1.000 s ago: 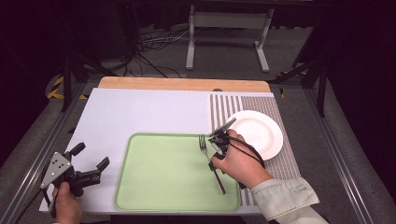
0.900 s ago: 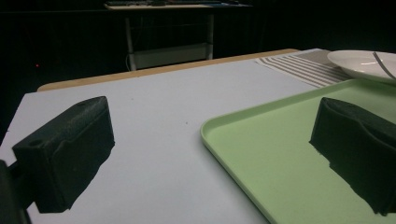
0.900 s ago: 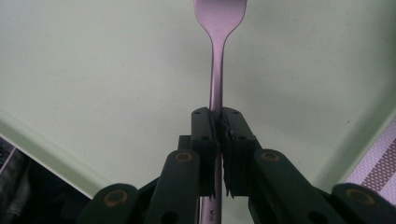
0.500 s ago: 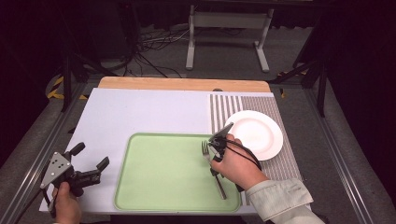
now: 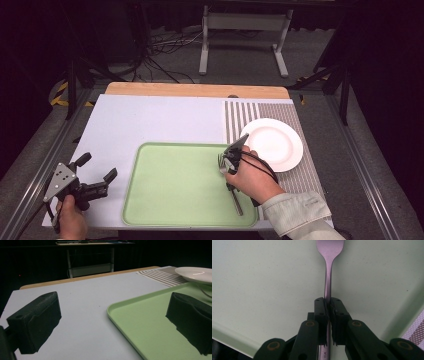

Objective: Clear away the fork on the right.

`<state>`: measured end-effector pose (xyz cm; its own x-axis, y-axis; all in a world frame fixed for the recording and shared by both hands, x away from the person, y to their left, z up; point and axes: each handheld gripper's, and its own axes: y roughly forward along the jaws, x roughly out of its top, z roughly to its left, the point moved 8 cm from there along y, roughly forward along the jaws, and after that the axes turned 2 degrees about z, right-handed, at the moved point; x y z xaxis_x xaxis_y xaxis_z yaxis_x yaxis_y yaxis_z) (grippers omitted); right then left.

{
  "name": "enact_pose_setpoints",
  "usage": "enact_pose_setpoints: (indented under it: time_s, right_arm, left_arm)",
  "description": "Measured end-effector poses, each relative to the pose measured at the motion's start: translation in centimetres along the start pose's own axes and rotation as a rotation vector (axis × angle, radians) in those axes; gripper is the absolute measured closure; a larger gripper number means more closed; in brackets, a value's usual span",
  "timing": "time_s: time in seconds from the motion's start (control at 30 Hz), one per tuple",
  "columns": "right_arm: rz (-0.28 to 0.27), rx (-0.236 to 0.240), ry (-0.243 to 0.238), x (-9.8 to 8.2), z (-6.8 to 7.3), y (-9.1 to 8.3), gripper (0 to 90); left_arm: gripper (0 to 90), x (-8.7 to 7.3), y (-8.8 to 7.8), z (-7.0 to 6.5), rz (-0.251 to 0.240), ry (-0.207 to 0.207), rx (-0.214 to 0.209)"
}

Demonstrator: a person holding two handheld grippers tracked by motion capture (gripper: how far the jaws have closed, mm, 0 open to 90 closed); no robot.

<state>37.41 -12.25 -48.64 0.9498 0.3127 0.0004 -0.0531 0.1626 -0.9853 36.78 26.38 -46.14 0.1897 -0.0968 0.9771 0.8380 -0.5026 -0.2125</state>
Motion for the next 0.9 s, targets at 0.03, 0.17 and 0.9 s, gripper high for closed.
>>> enact_pose_setpoints:
  time_s: [0.03,0.17,0.9]
  right_arm:
    - [0.002,-0.001,0.005,0.0,0.0,0.1,84.8]
    - [0.005,-0.002,0.008,0.0,-0.1,0.2,84.7]
    - [-0.095,0.035,-0.107,0.6,0.2,-0.7,53.3]
  left_arm:
    - [0.3,0.0,0.0,0.0,0.000,0.000,0.000]
    - [0.3,0.0,0.0,0.0,0.001,0.001,0.000]
    - [0.3,0.0,0.0,0.0,0.000,0.000,-0.001]
